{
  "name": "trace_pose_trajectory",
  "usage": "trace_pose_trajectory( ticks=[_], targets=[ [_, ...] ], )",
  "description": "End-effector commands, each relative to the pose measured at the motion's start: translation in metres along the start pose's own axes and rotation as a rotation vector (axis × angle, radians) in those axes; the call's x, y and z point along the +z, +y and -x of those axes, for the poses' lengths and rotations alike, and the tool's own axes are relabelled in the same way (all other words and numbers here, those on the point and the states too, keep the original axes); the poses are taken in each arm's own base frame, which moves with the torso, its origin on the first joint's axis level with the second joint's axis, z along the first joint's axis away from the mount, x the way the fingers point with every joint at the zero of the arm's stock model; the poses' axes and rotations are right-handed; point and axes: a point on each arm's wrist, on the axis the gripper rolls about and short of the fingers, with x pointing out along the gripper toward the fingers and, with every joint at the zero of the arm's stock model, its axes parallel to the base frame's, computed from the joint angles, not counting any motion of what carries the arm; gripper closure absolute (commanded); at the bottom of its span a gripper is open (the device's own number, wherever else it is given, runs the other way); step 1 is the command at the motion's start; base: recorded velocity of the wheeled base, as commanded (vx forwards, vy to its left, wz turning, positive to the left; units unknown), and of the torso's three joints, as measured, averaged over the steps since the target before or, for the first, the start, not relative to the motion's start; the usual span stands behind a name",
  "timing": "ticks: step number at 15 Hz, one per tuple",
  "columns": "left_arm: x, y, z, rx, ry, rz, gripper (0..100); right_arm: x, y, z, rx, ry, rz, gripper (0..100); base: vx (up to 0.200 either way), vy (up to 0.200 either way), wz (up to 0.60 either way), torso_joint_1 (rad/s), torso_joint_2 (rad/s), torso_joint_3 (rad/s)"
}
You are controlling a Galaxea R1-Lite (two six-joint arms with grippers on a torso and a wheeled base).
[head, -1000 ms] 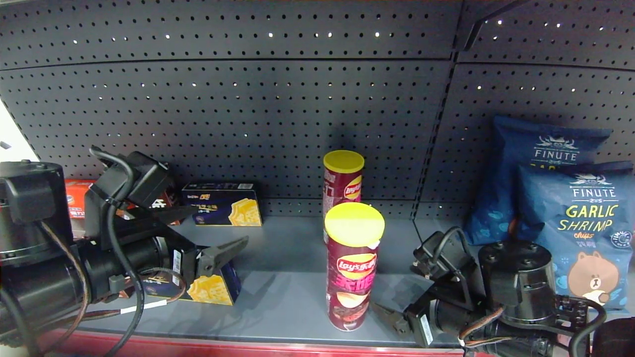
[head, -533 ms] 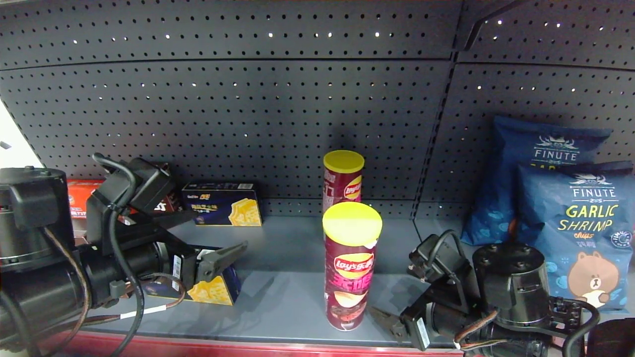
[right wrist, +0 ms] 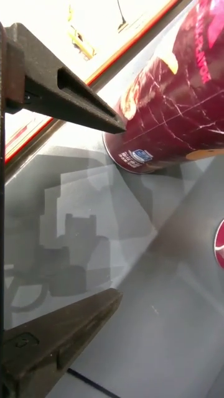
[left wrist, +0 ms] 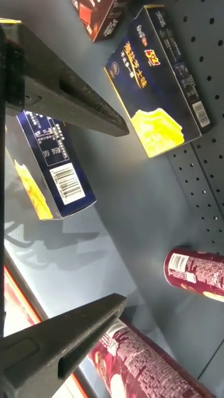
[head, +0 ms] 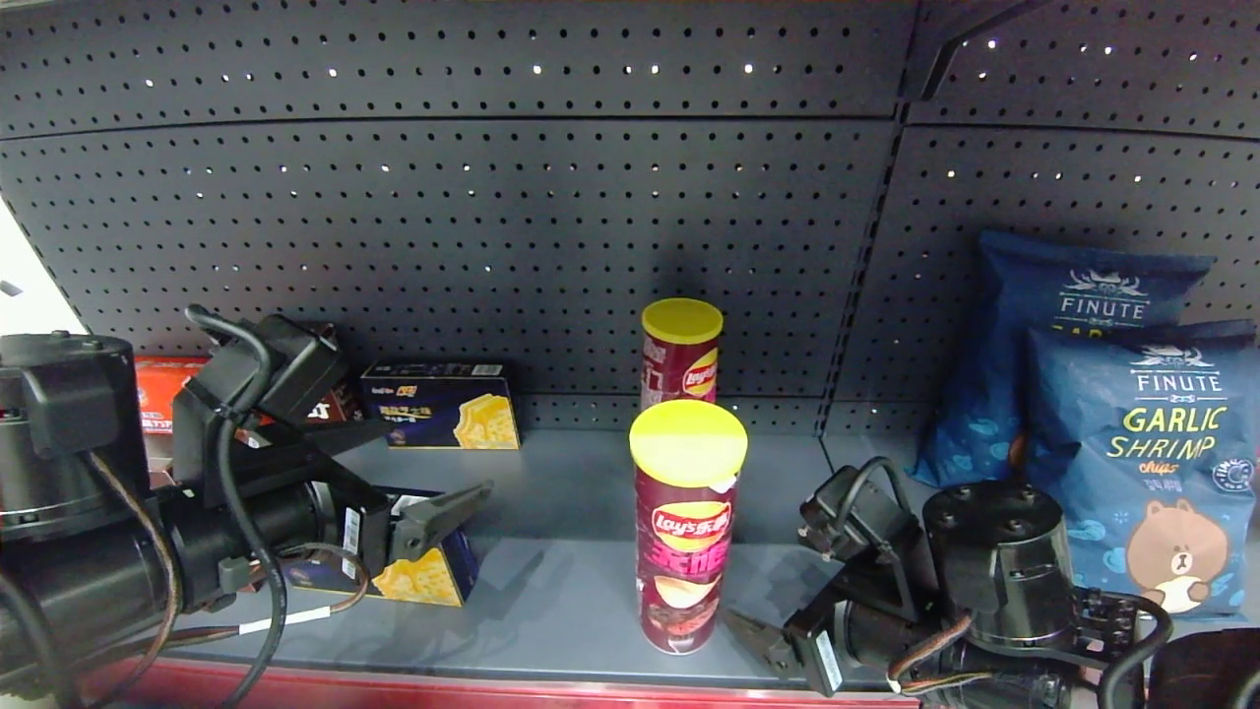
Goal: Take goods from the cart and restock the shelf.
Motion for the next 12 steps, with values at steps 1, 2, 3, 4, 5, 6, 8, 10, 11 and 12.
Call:
trace_pose_trajectory(
  ticks=[1, 2, 3, 4, 5, 6, 8, 10, 11, 12],
  targets=[
    [-0.002, 0.005, 0.000, 0.022, 0.009, 0.007, 0, -0.001, 0.001, -0.001, 0.004, 0.004, 0.003, 0, 0.000, 0.000, 0.00, 0.000, 0.00, 0.000],
    [-0.002, 0.005, 0.000, 0.022, 0.009, 0.007, 0, -0.001, 0.001, -0.001, 0.004, 0.004, 0.003, 0, 0.000, 0.000, 0.00, 0.000, 0.00, 0.000],
    [-0.005, 0.005, 0.000, 0.022, 0.016, 0.008, 0, -0.001, 0.001, -0.001, 0.004, 0.004, 0.003, 0, 0.000, 0.000, 0.00, 0.000, 0.00, 0.000],
    [-0.005, 0.005, 0.001, 0.021, 0.015, 0.007, 0, -0.001, 0.001, 0.000, 0.001, 0.004, 0.002, 0, 0.000, 0.000, 0.00, 0.000, 0.00, 0.000],
    [-0.007, 0.004, 0.002, 0.021, 0.015, 0.007, 0, -0.001, -0.001, 0.004, -0.004, 0.000, 0.000, 0, 0.000, 0.000, 0.00, 0.000, 0.00, 0.000],
    [-0.009, 0.003, 0.003, 0.019, 0.018, 0.007, 0, 0.001, -0.003, 0.012, -0.012, -0.017, -0.005, 0, 0.000, 0.000, 0.00, 0.000, 0.00, 0.000],
    [0.002, 0.003, 0.018, 0.029, -0.052, 0.000, 0, 0.004, -0.006, 0.036, -0.036, -0.058, -0.014, 0, 0.000, 0.000, 0.00, 0.000, 0.00, 0.000],
    [0.025, 0.004, 0.037, 0.044, -0.164, -0.011, 0, 0.014, -0.017, 0.070, -0.068, -0.164, -0.043, 0, 0.000, 0.000, 0.00, 0.000, 0.00, 0.000],
    [0.029, 0.004, 0.043, 0.051, -0.191, -0.014, 0, 0.017, -0.021, 0.080, -0.086, -0.200, -0.052, 0, 0.000, 0.000, 0.00, 0.000, 0.00, 0.000],
    [0.035, 0.003, 0.063, 0.068, -0.258, -0.019, 0, 0.019, -0.033, 0.106, -0.141, -0.269, -0.079, 0, 0.000, 0.000, 0.00, 0.000, 0.00, 0.000]
  ],
)
